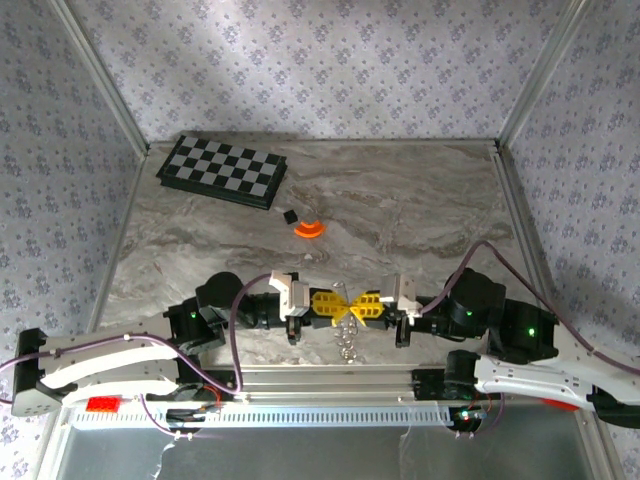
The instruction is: Put the keys on the keyring
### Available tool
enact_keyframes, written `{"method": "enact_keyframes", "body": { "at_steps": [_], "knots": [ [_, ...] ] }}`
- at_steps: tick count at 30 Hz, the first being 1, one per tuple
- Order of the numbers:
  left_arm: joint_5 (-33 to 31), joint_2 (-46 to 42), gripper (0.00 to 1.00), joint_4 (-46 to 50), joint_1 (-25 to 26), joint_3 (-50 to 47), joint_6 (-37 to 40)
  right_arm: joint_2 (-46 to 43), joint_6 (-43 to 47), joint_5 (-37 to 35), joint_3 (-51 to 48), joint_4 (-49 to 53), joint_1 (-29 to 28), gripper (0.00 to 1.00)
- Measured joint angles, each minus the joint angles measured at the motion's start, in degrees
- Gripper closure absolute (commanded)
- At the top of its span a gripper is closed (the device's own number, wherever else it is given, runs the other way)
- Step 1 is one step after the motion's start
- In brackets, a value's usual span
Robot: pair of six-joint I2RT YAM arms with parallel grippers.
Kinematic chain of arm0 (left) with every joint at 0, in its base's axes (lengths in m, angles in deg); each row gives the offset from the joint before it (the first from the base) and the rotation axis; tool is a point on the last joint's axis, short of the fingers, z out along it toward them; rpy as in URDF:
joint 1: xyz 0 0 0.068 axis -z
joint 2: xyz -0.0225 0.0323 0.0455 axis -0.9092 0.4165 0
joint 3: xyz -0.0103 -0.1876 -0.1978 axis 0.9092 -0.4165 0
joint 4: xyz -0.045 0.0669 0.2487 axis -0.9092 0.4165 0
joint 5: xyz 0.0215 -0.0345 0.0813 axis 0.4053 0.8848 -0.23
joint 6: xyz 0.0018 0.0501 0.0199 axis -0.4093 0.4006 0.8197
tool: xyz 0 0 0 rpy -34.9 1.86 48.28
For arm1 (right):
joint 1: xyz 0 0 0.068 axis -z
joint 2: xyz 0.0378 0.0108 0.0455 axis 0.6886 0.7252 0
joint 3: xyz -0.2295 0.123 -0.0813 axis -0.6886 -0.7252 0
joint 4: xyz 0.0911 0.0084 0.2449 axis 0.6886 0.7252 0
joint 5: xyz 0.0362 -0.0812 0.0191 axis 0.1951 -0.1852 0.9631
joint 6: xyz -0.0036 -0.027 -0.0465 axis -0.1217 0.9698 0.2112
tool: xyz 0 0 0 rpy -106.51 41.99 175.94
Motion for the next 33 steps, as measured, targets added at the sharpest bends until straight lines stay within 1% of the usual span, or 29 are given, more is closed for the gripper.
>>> {"method": "enact_keyframes", "body": {
  "at_steps": [2,5,10,14,17,20,24,28,33],
  "knots": [
    [-1.4,-0.1,0.89,2.1,0.1,0.3,1.0,0.6,0.2,-0.6,0.5,1.7,0.0,1.00],
    [-3.6,-0.1,0.82,7.2,0.3,1.8,2.8,2.0,0.7,-1.5,1.9,4.7,0.0,1.00],
    [-6.5,-0.1,0.81,15.4,0.3,5.0,5.7,5.0,1.7,-2.7,4.9,9.2,0.0,1.00],
    [-8.0,-0.1,0.82,19.5,0.3,6.1,7.6,7.6,2.4,-3.3,6.9,12.1,0.0,1.00],
    [-8.7,-0.1,0.82,22.0,0.3,6.5,8.5,9.0,2.8,-3.6,7.4,13.4,0.0,1.00],
    [-8.9,-0.1,0.88,23.4,0.3,6.7,9.3,9.8,3.3,-3.7,7.7,14.3,-0.1,1.00],
    [-8.6,0.0,0.90,25.2,0.4,7.2,9.9,10.5,3.5,-3.7,8.0,15.0,-0.1,1.00],
    [-7.7,0.0,1.00,25.4,0.4,7.3,10.1,10.5,3.5,-3.6,8.3,15.5,-0.1,1.00],
    [-6.8,-0.4,1.00,24.3,0.4,6.9,9.3,10.2,3.5,-3.2,8.3,15.1,-0.1,1.00]
  ]
}}
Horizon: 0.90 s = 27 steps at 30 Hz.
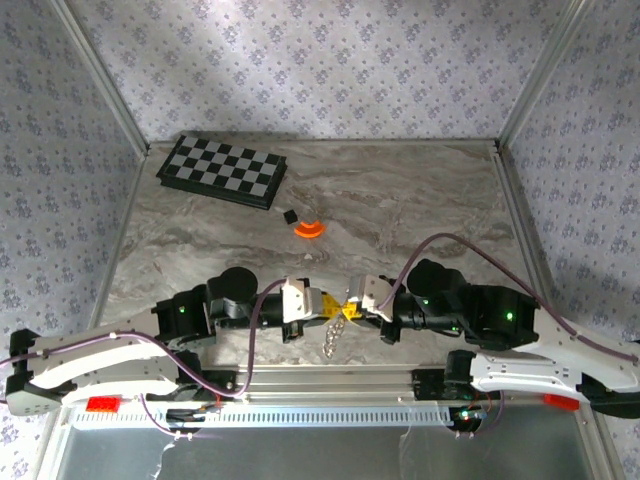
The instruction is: Put the keys on the keyring
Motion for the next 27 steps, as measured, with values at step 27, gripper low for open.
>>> {"method": "enact_keyframes", "body": {
  "at_steps": [27],
  "knots": [
    [3.8,-2.4,1.00,-21.3,0.0,-7.2,-7.9,-10.6,-2.9,2.2,-5.1,-8.9,-0.1,0.71]
  ]
}}
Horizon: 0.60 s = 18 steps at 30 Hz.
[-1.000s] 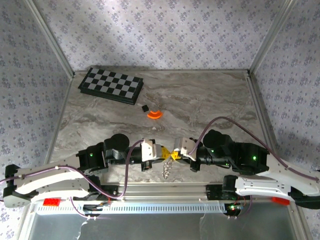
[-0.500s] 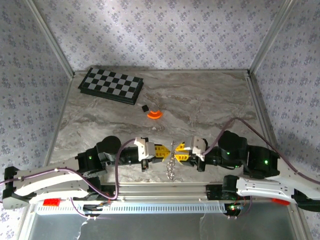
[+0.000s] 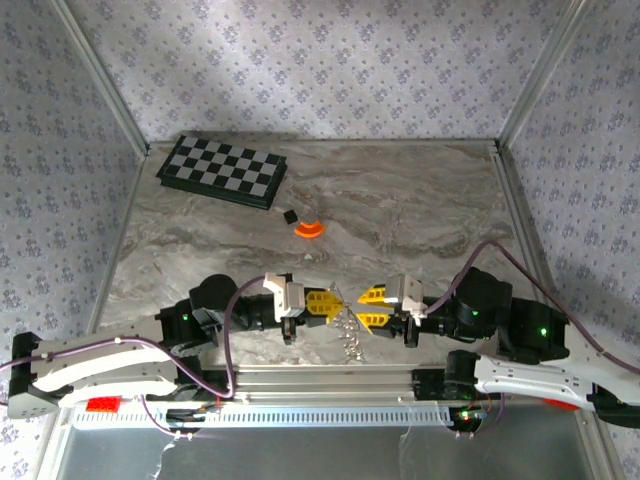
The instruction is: Put the keys on the keyring
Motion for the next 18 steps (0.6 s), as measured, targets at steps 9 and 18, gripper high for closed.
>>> {"method": "enact_keyframes", "body": {
  "at_steps": [9,18],
  "knots": [
    [0.7,0.1,1.00,-2.4,0.0,-0.1,-1.0,-1.4,-0.8,0.0,-2.8,-1.9,0.0,0.71],
    [0.9,-0.7,1.00,-3.4,0.0,-1.4,-1.4,-2.8,-3.0,1.1,-7.4,-5.6,0.0,0.56]
  ]
}}
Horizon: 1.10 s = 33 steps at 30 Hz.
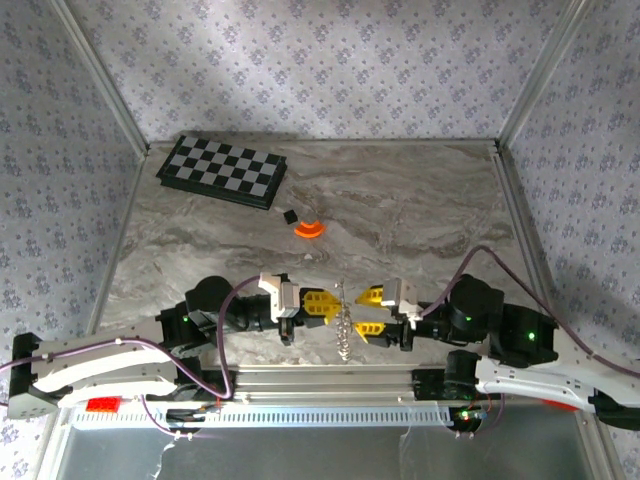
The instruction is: Put the keys on the keyring
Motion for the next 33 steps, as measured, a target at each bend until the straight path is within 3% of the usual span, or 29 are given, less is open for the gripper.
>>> {"method": "enact_keyframes", "body": {
  "at_steps": [17,33],
  "knots": [
    [0.0,-0.4,1.00,-0.3,0.0,-0.6,-0.3,2.0,-3.1,2.4,-5.4,-7.4,0.3,0.58],
    [0.0,-2.3,1.00,-0.4,0.0,-1.0,-0.5,1.9,-4.4,2.7,-5.9,-9.7,0.7,0.97]
  ]
}}
